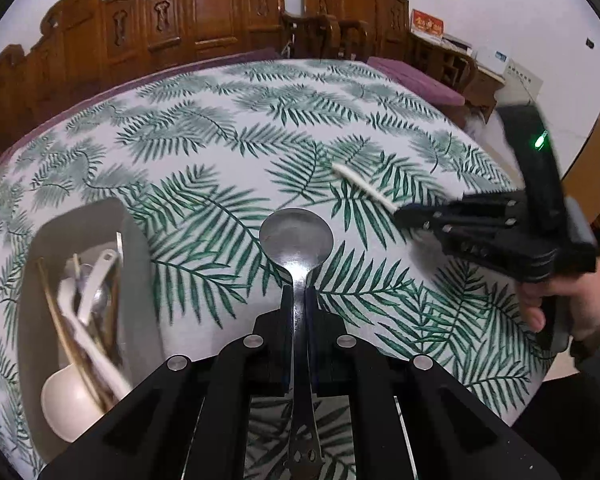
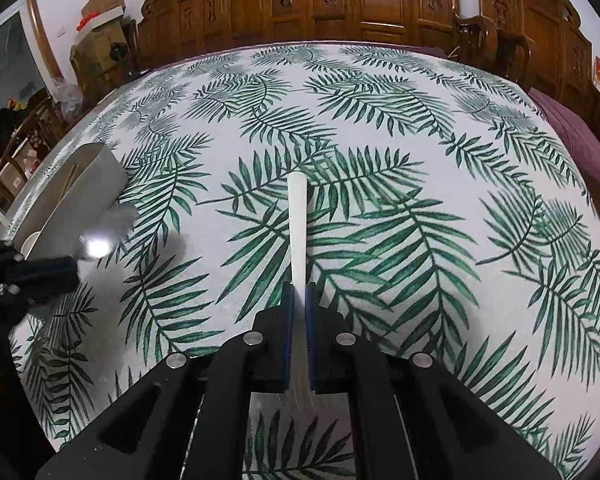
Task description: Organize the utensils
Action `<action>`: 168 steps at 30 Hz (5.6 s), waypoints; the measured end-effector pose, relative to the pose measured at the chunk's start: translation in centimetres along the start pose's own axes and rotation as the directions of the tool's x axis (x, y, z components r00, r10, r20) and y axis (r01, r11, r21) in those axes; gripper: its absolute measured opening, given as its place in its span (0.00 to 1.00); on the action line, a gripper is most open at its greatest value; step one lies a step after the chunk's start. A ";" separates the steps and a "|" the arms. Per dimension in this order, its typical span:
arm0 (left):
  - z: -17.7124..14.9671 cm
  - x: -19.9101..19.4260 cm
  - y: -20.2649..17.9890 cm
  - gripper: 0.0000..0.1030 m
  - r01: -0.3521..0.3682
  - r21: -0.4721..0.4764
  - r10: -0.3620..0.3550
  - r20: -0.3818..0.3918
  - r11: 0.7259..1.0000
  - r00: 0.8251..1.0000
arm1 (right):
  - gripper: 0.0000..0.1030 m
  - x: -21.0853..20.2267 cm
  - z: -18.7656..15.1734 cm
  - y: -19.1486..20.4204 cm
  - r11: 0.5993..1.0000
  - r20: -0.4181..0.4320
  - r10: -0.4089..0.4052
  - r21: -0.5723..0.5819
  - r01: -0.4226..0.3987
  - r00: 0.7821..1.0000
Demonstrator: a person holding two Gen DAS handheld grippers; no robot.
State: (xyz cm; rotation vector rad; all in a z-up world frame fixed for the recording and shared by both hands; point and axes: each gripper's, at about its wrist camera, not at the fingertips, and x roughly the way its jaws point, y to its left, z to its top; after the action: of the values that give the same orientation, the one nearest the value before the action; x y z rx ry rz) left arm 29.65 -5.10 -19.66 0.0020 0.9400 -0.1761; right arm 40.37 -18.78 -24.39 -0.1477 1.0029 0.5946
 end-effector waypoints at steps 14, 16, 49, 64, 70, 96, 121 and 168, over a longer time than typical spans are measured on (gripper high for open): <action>0.9 -7.4 2.9 0.05 -0.017 -0.028 0.020 0.116 0.999 0.993 | 0.07 -3.6 0.5 2.1 0.999 0.004 -0.039 0.008 0.038 0.999; 1.1 -8.2 3.8 0.05 -0.017 -0.042 0.022 0.129 0.999 0.991 | 0.07 -4.8 0.5 2.8 0.999 0.020 -0.035 0.003 0.035 0.999; -0.9 -2.1 12.9 0.05 -0.127 -0.160 0.123 -0.035 0.979 0.992 | 0.07 -7.0 -0.5 10.7 0.997 0.048 0.034 -0.066 -0.031 0.998; -1.3 1.0 13.0 0.11 -0.160 -0.143 0.142 -0.126 0.977 0.982 | 0.07 -6.6 -0.2 12.2 0.996 0.048 0.058 -0.074 -0.055 0.997; -1.8 -1.7 12.7 0.19 -0.149 -0.139 0.139 -0.076 0.979 0.987 | 0.07 -6.8 -0.1 13.1 0.996 0.055 0.055 -0.073 -0.051 0.997; -6.0 -14.0 16.5 0.87 -0.156 -0.199 0.181 0.111 0.968 0.977 | 0.07 -5.9 1.7 21.7 0.989 0.058 0.114 -0.099 -0.108 0.992; -7.4 -13.6 21.8 0.87 -0.189 -0.251 0.215 0.077 0.949 0.974 | 0.07 3.1 6.1 26.9 0.980 -0.037 0.180 0.088 -0.176 0.983; -6.9 -18.0 10.8 0.92 -0.151 -0.180 0.184 0.183 0.972 0.966 | 0.98 -13.9 -2.2 19.9 0.999 0.285 -0.018 0.033 0.009 0.958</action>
State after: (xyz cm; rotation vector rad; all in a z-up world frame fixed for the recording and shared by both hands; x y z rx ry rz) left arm 15.35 8.77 -10.11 -0.0872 0.7484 0.0589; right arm 22.63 -8.58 -11.07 -0.0387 0.7300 0.5690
